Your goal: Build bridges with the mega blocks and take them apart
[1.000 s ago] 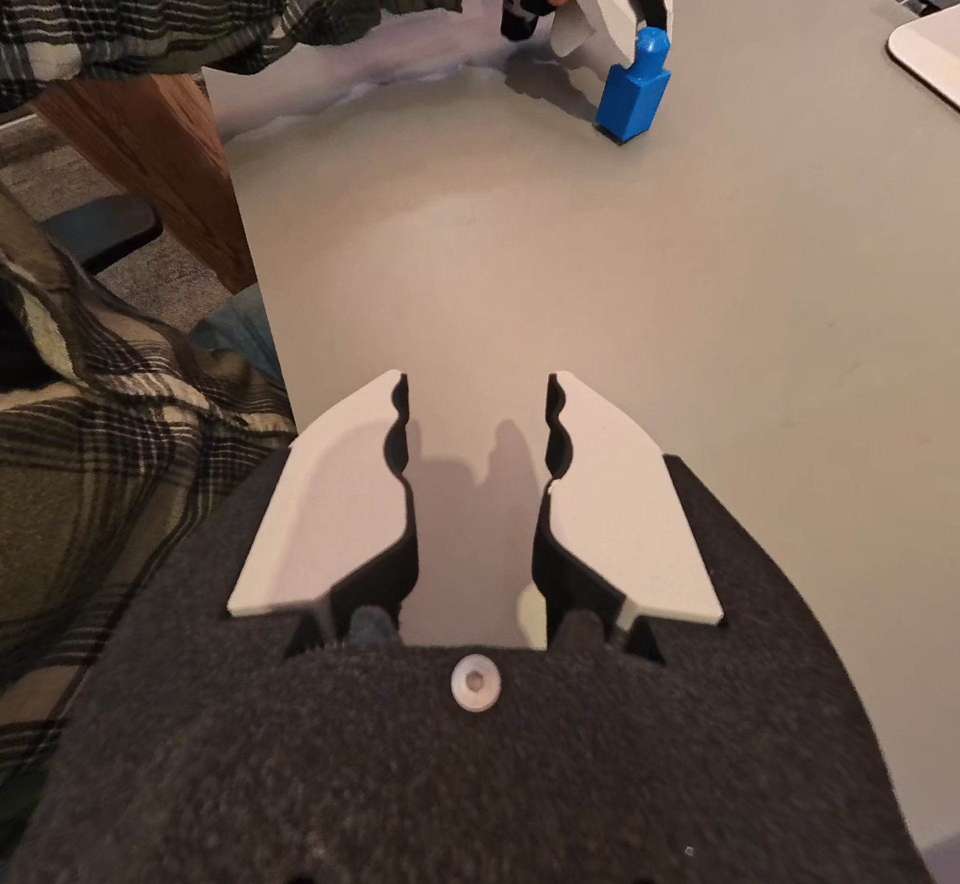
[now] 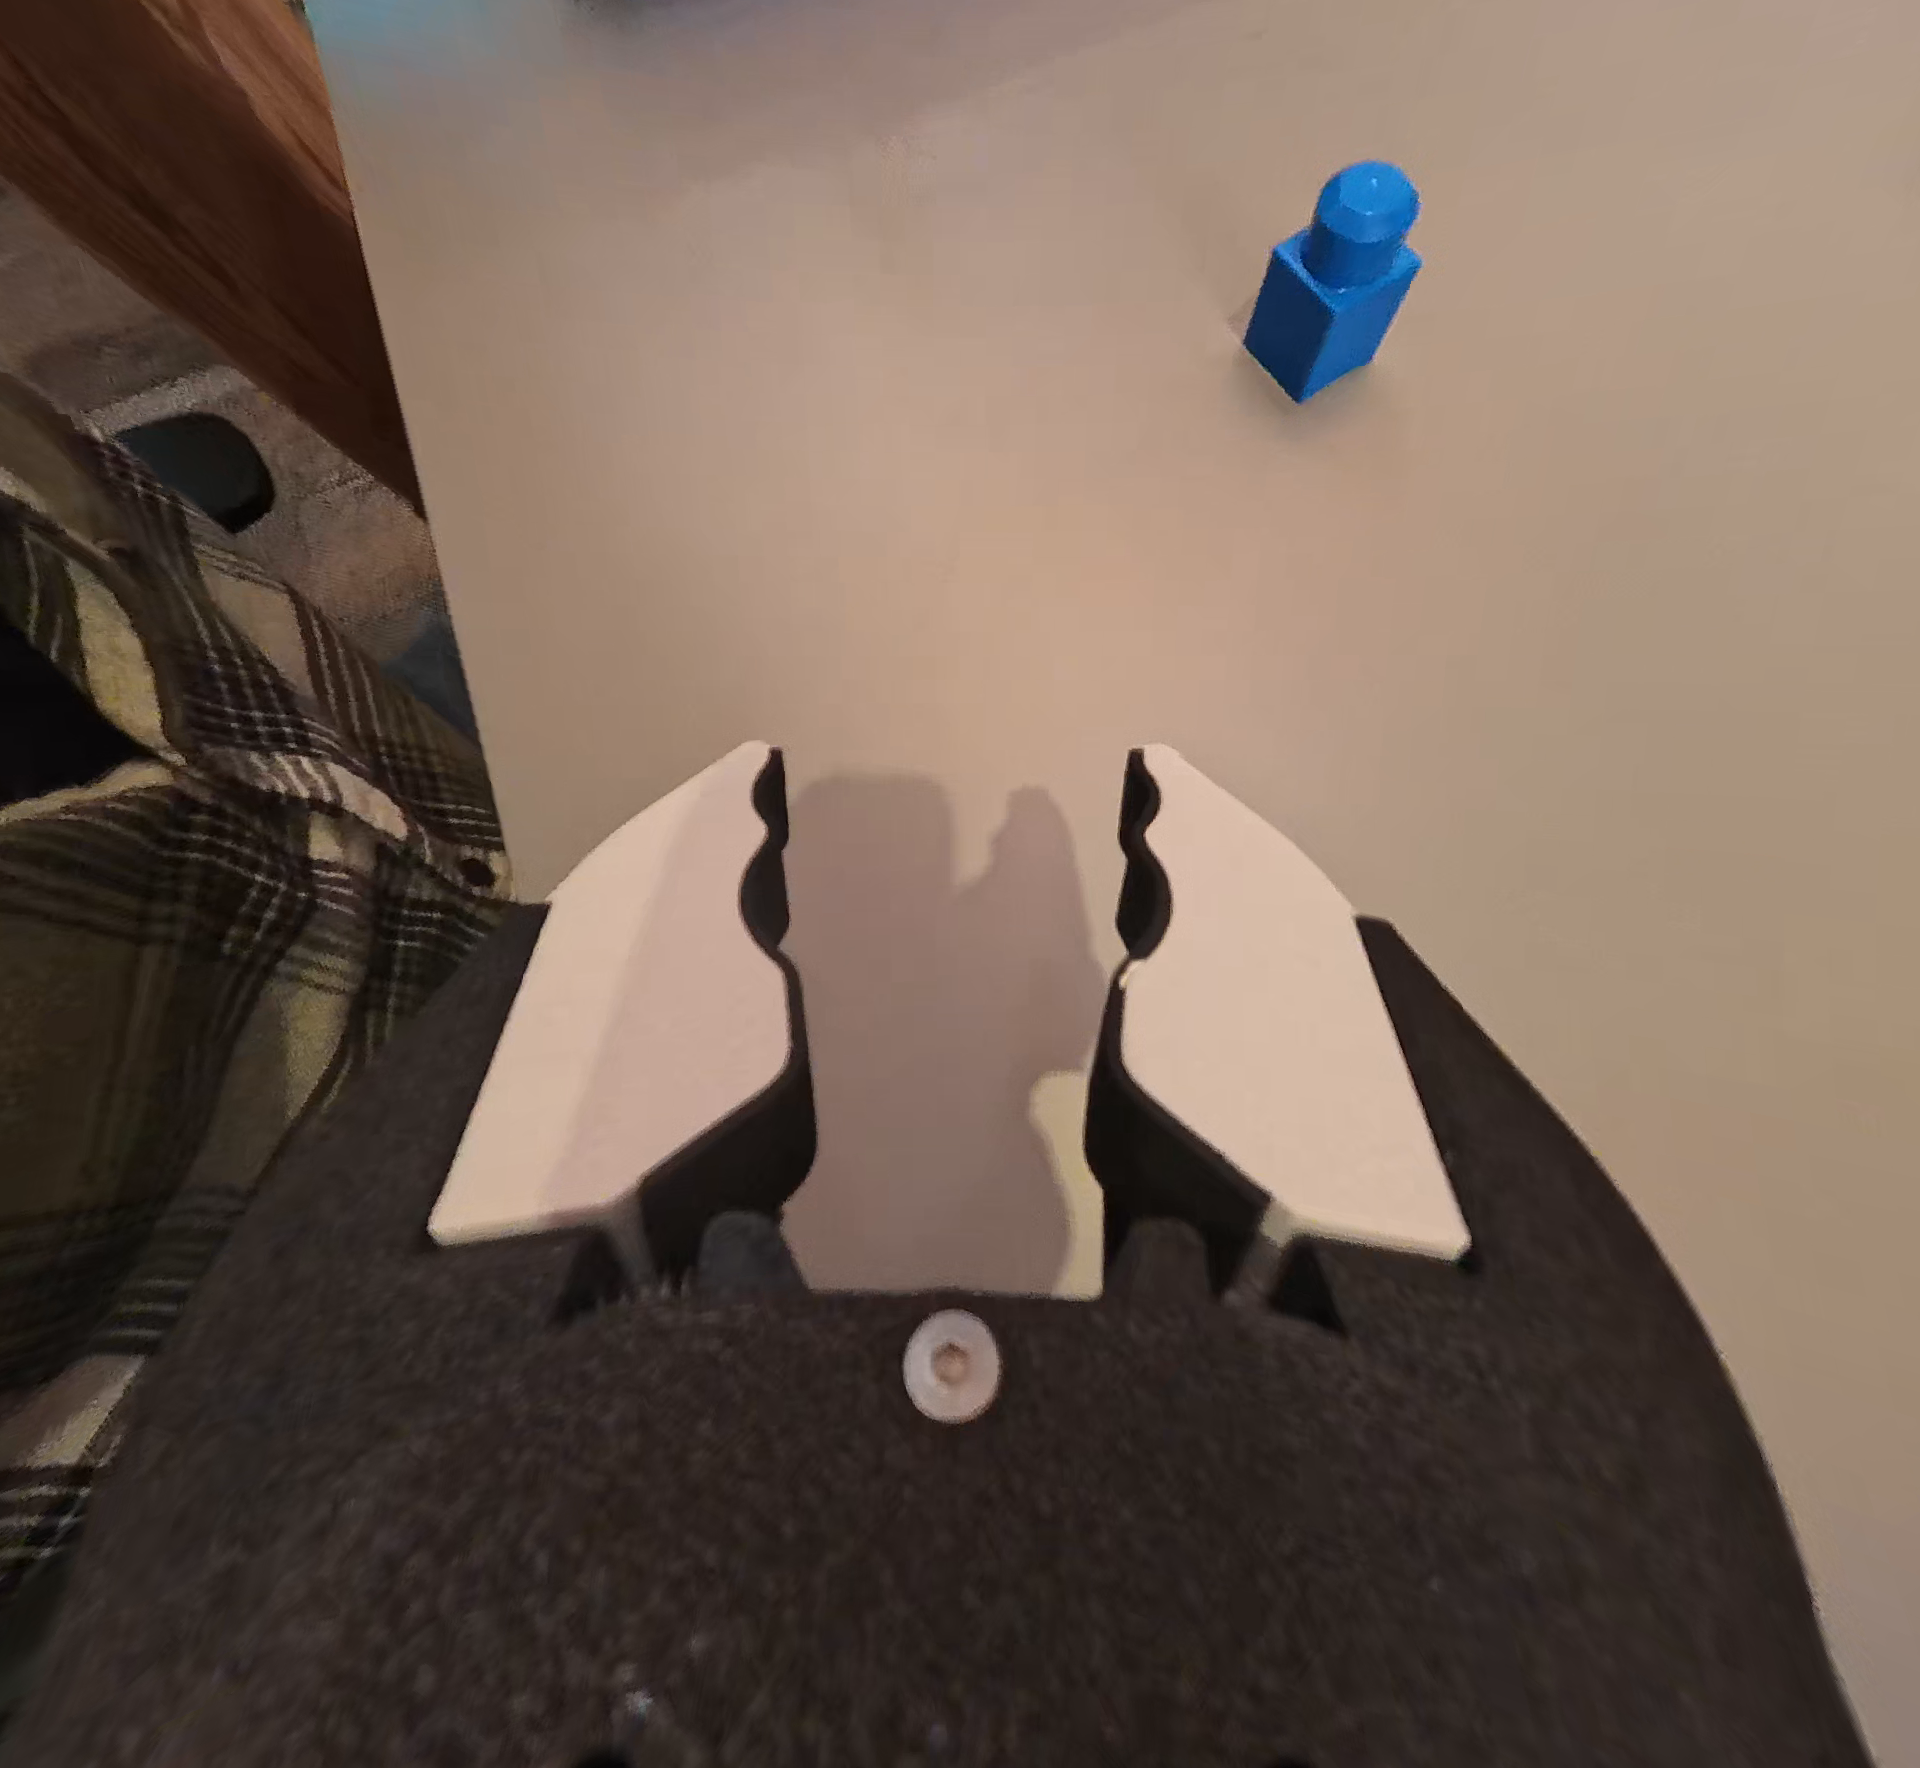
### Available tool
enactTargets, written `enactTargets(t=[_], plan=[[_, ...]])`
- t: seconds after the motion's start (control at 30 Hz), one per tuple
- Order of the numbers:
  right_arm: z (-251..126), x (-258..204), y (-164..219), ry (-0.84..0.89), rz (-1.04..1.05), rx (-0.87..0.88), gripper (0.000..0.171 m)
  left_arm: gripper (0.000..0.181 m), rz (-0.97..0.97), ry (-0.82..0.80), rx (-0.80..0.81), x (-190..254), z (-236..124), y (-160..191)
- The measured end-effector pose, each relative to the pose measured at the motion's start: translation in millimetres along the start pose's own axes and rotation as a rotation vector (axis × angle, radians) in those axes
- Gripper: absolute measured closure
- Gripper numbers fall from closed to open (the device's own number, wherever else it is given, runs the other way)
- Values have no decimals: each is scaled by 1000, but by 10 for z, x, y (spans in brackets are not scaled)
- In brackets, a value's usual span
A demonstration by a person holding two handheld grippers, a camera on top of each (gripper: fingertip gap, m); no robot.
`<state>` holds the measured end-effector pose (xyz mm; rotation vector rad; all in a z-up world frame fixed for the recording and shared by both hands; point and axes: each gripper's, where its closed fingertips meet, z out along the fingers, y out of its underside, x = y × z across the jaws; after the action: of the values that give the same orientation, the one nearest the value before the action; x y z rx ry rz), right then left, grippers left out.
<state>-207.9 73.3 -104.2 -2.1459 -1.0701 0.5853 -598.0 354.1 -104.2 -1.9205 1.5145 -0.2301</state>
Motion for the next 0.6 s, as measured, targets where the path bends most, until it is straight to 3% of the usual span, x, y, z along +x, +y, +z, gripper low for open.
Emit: enactTargets(t=[0.13,0.27,0.6], plan=[[146,-13,-125,-4,-16,-38,110,148,170,62,-182,-70,346,348],[236,9,-175,0,-22,-80,110,149,291,68,-159,-170,514,210],[337,71,-200,-16,-16,-92,111,151,326,154,-361,-220,662,447]])
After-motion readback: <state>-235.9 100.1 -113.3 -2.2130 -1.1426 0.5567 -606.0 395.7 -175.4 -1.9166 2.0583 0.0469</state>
